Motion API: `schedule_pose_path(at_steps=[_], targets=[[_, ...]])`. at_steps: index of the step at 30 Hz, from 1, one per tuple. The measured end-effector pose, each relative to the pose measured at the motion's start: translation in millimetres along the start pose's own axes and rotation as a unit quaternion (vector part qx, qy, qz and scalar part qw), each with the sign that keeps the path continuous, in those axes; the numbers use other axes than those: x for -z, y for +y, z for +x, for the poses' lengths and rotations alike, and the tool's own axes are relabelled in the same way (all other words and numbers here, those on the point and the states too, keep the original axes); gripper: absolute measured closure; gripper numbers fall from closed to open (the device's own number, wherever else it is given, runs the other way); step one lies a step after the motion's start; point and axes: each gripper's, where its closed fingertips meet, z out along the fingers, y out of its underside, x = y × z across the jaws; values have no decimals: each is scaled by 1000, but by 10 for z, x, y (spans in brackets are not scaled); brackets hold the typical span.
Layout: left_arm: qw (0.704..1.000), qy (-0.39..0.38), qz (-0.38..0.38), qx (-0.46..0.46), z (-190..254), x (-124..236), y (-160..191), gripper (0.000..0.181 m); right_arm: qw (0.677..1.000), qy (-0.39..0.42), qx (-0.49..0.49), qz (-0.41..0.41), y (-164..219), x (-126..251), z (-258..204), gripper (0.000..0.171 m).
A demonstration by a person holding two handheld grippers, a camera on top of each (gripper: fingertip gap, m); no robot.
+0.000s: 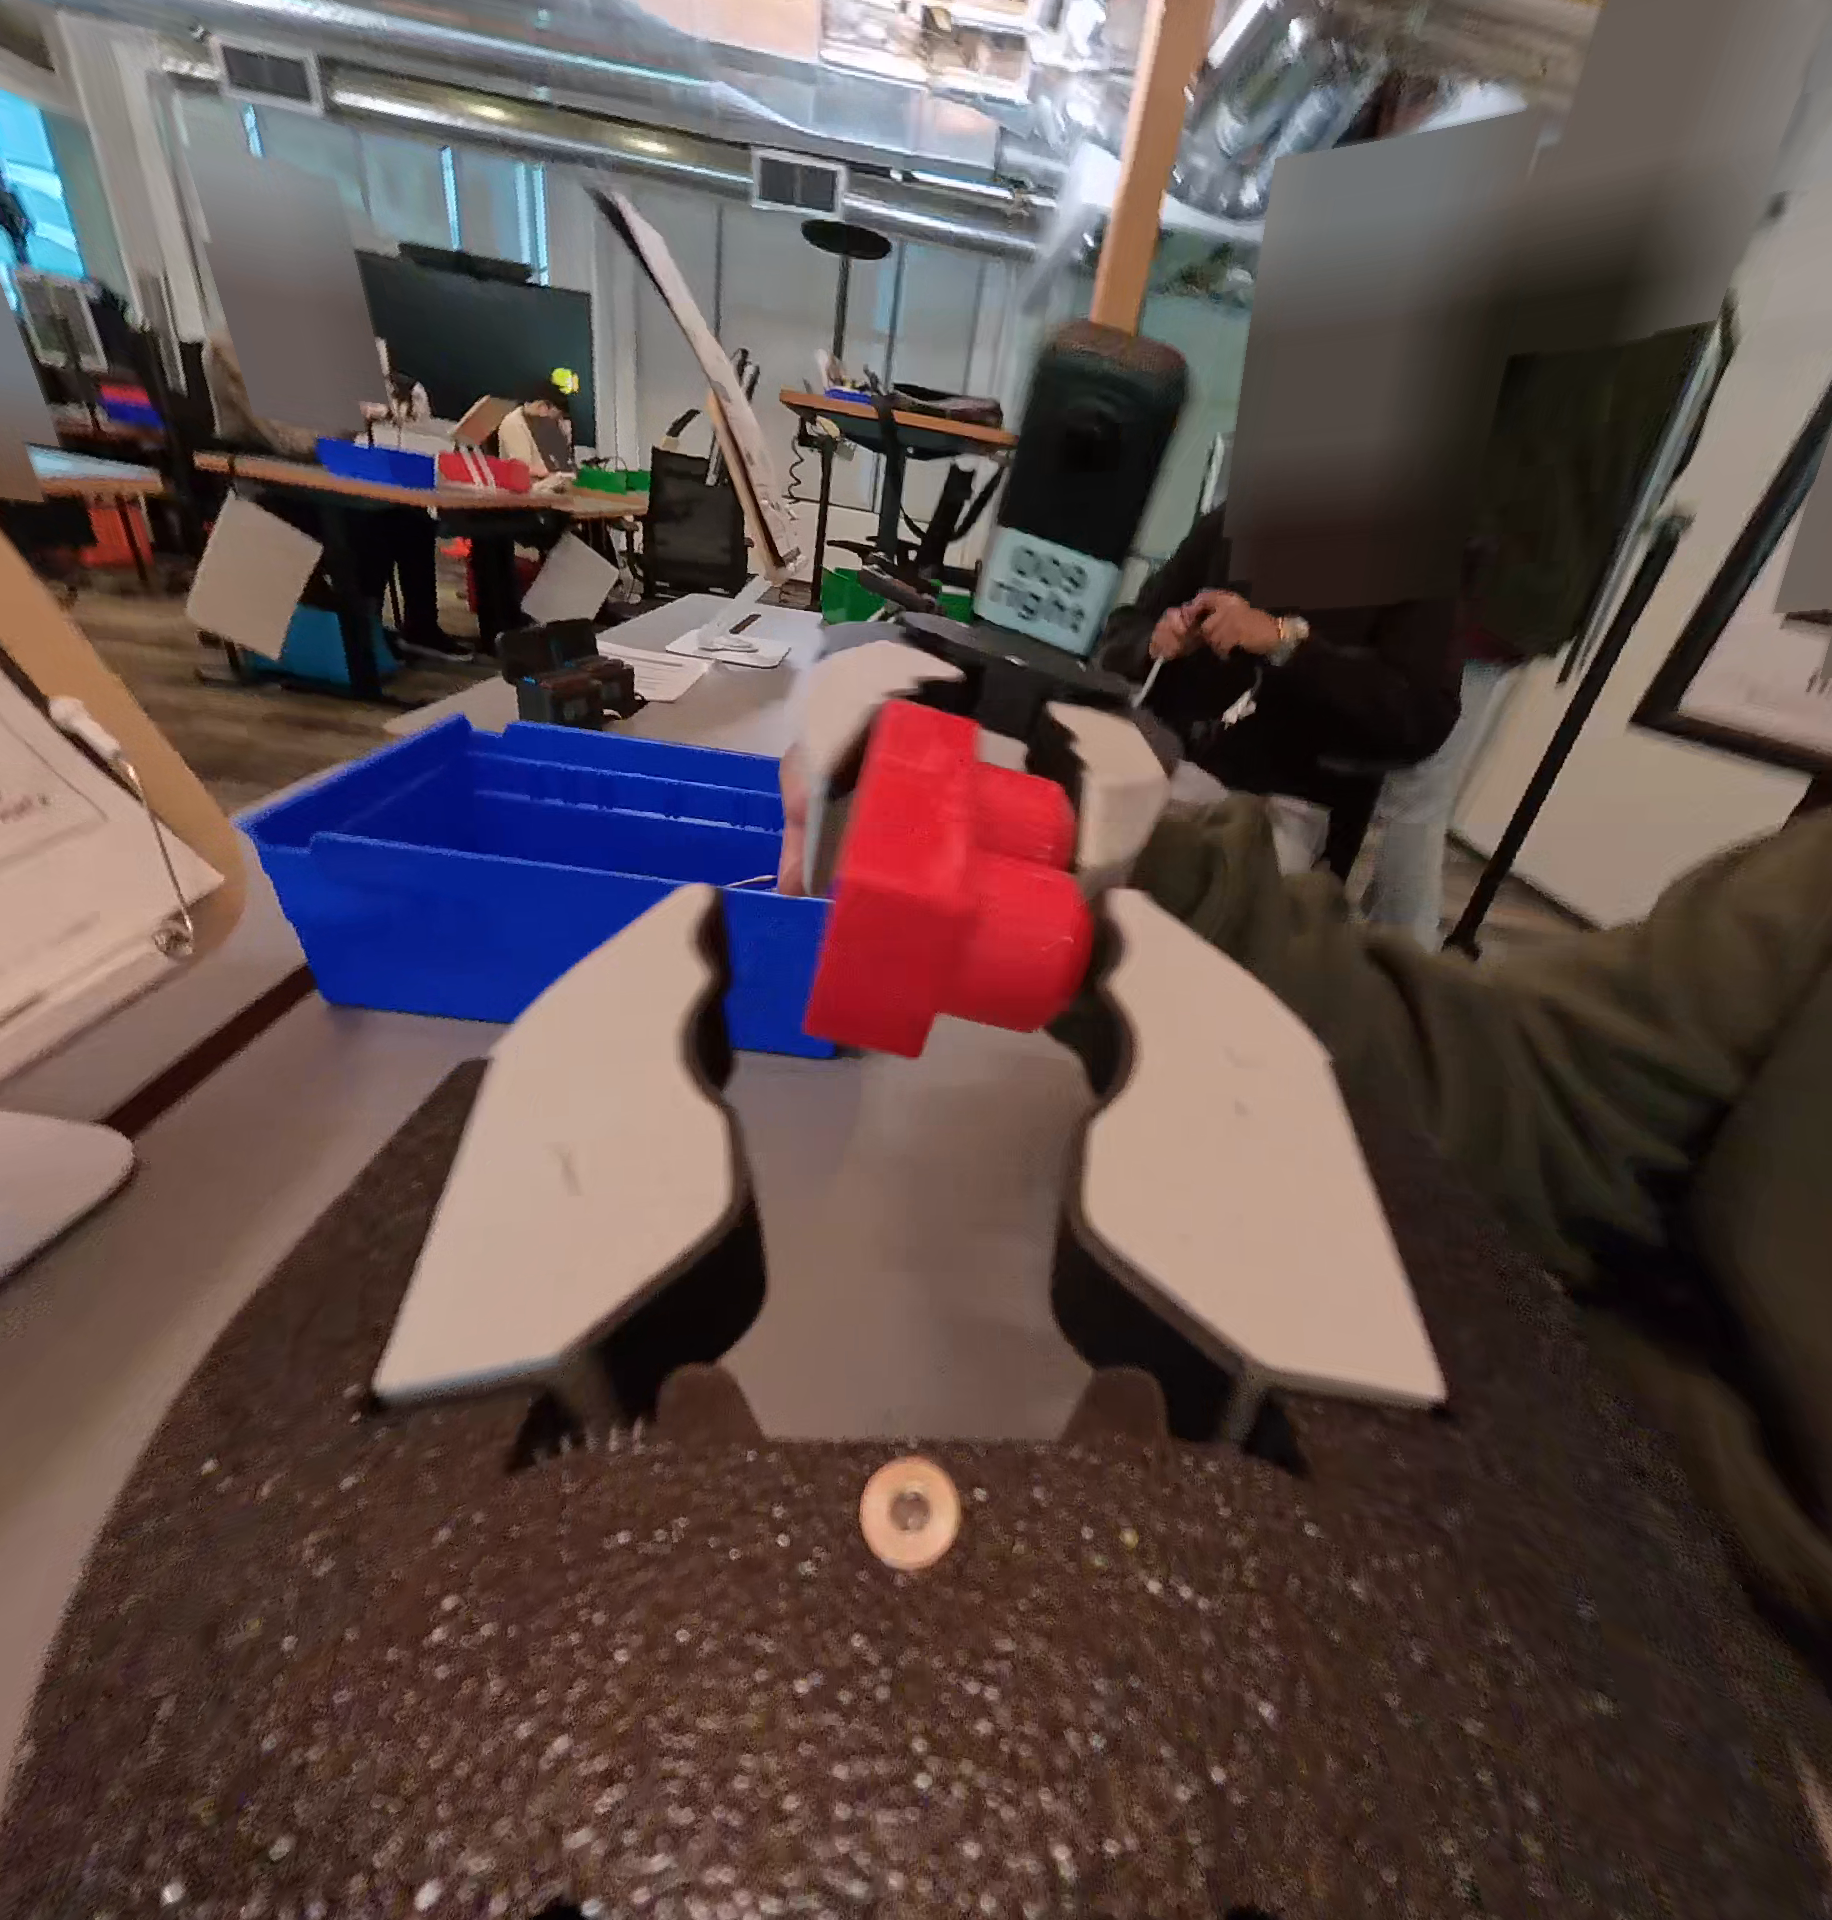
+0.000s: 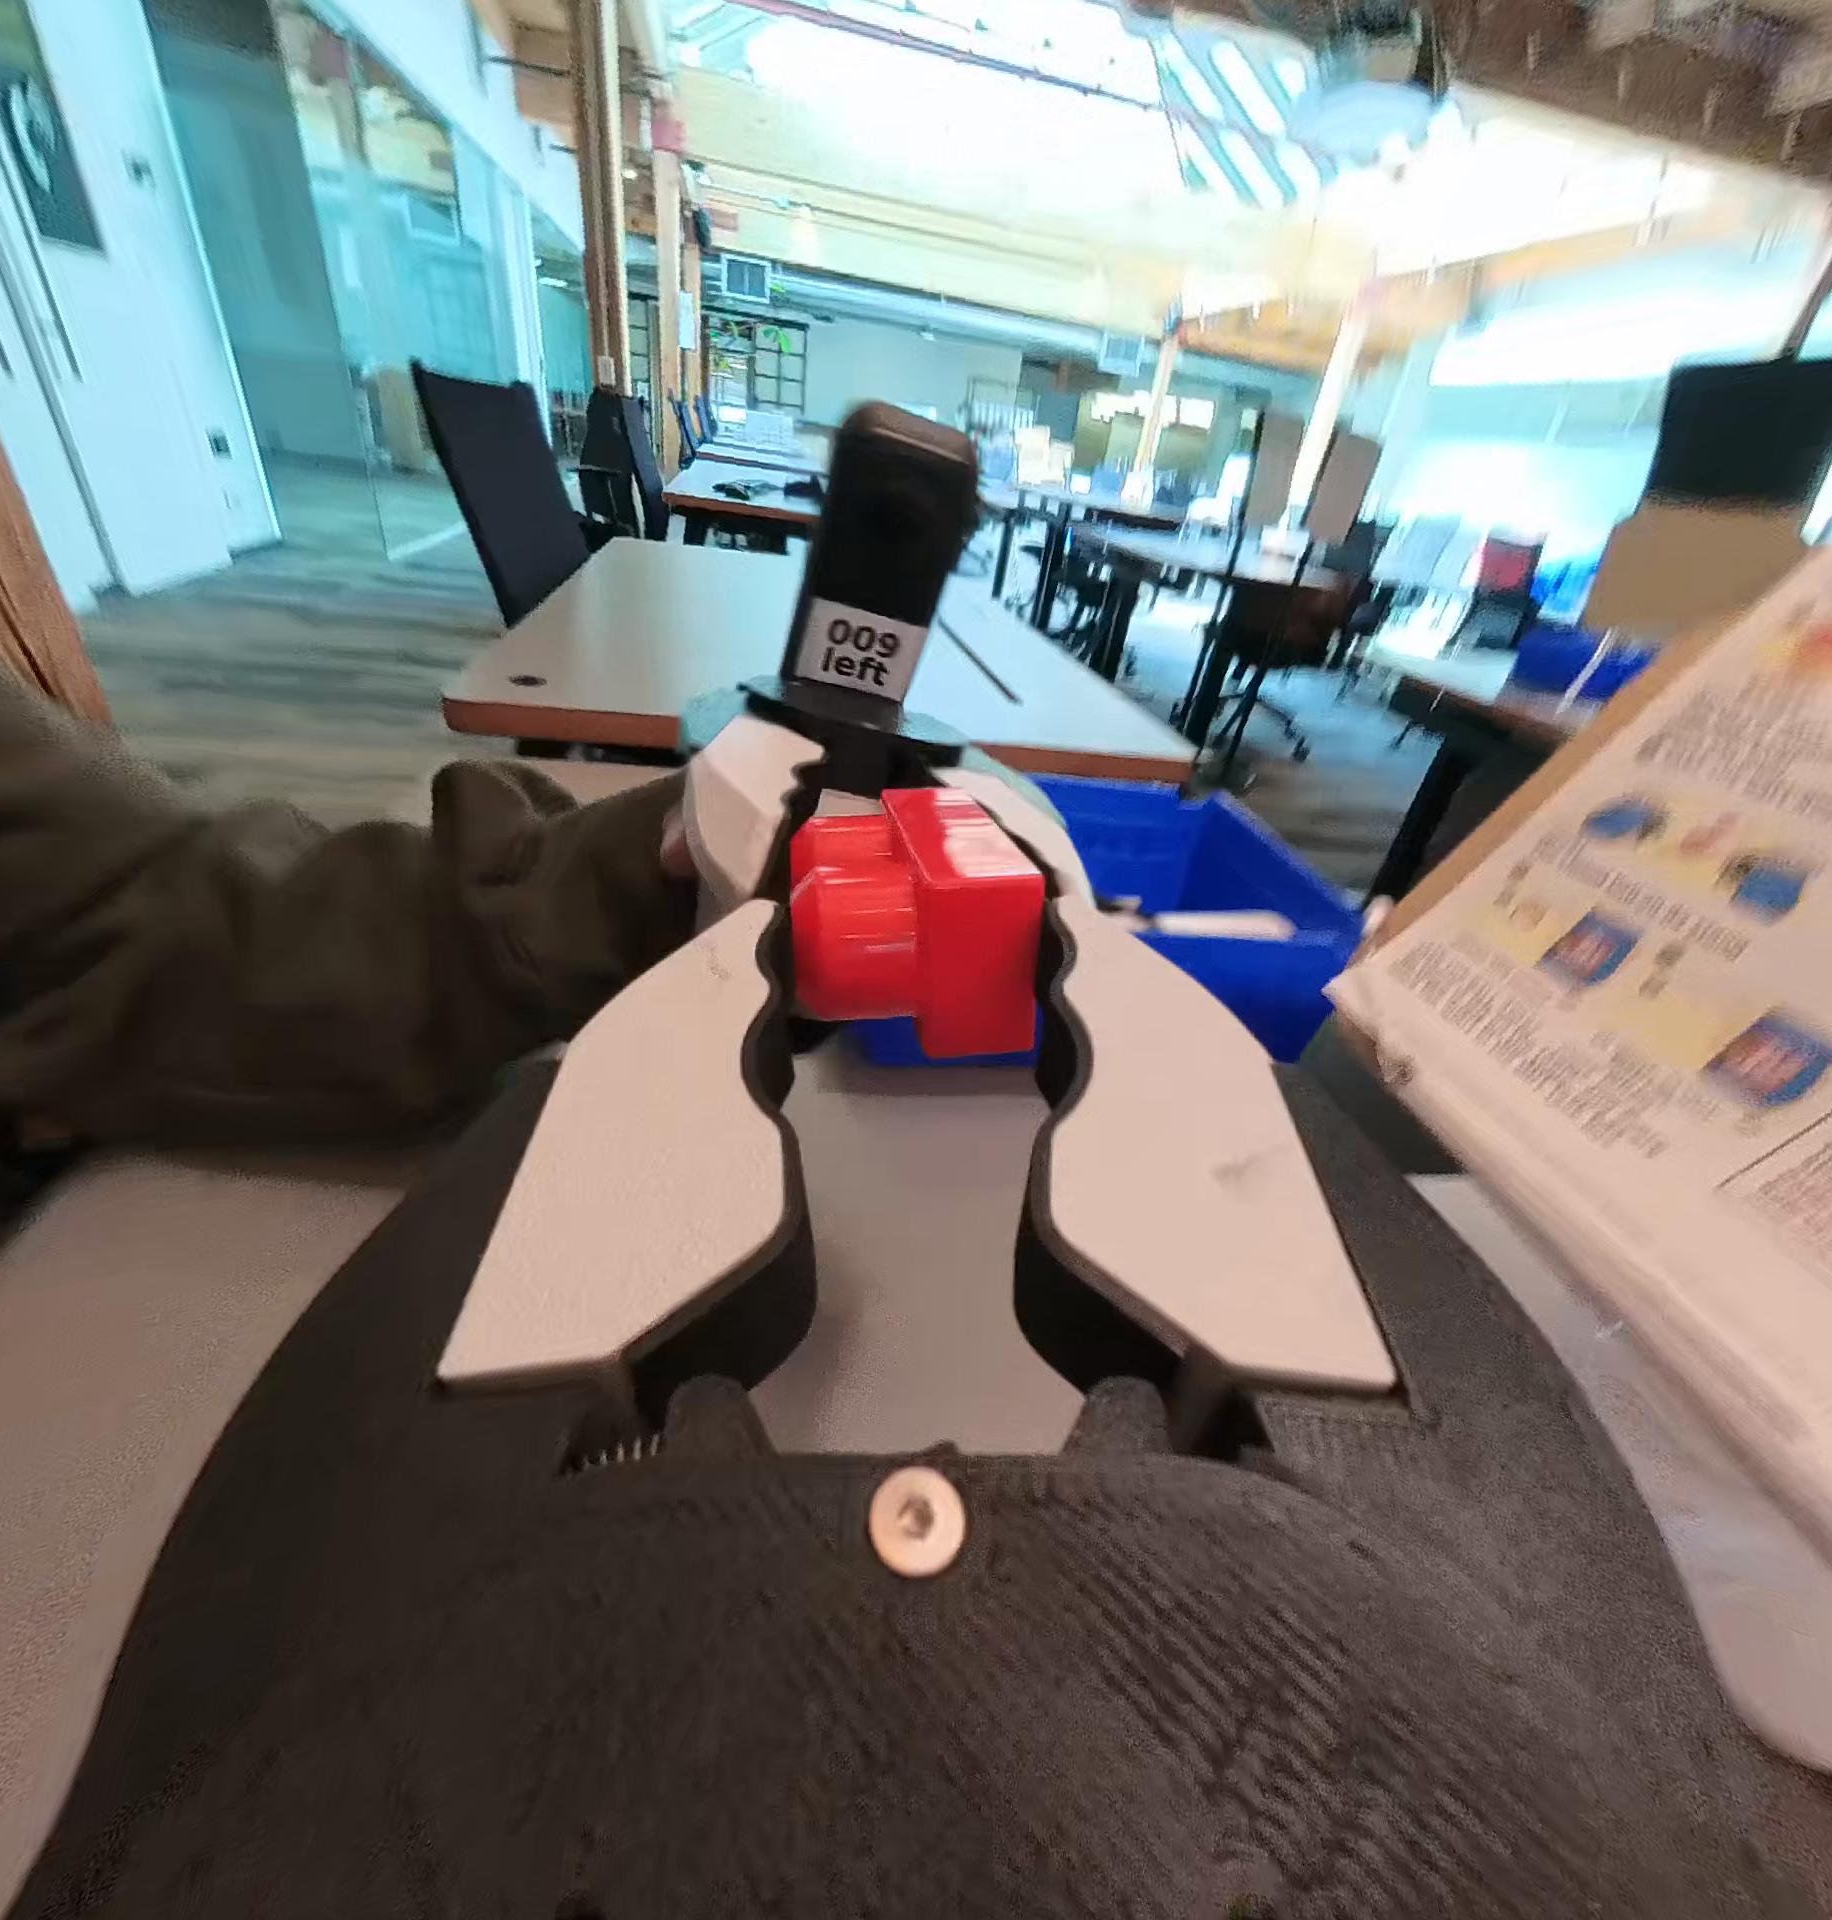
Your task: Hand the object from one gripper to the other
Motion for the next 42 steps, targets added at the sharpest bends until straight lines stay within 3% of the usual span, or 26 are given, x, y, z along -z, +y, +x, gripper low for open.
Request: schedule_pose_path(at_steps=[1, 3, 6, 8, 11, 13, 21, 26, 30, 38, 42], targets=[[999, 0, 1, 36, -14, -6, -20, 106, 999, 5, 52, 9, -36, 33, -21, 126], [987, 33, -5, 157, 14, -16, -24, 105, 987, 23, 156, 11, -79, 93, -45, 126], [942, 122, 8, 311, 104, -16, -50, 120, 956, 35, 290, -6, -90, 127, -132, 126], [929, 146, -13, 341, 149, -33, 43, 127, 940, 51, 336, -41, -34, 127, -102, 126], [932, 150, -44, 328, 202, -78, 149, 127, 926, 42, 365, -89, 106, 95, -111, 126], [933, 151, -39, 324, 205, -88, 132, 137, 925, 31, 366, -95, 156, 53, -133, 126], [972, 78, -27, 220, -3, -56, 167, 145, 941, 59, 310, -125, 265, 25, -4, 126], [997, -25, -5, 77, -211, 22, 53, 145, 993, 76, 88, -20, 19, 84, 146, 113], [998, -42, 45, -24, -173, 69, -141, 145, 995, 61, -62, 51, -120, 86, 231, 109], [997, -22, 44, -55, -78, 33, -155, 145, 995, 60, -57, 49, -76, -45, 201, 121], [998, -19, 34, -50, -65, 19, -141, 145, 998, 35, -36, 41, -66, -90, 119, 135]])
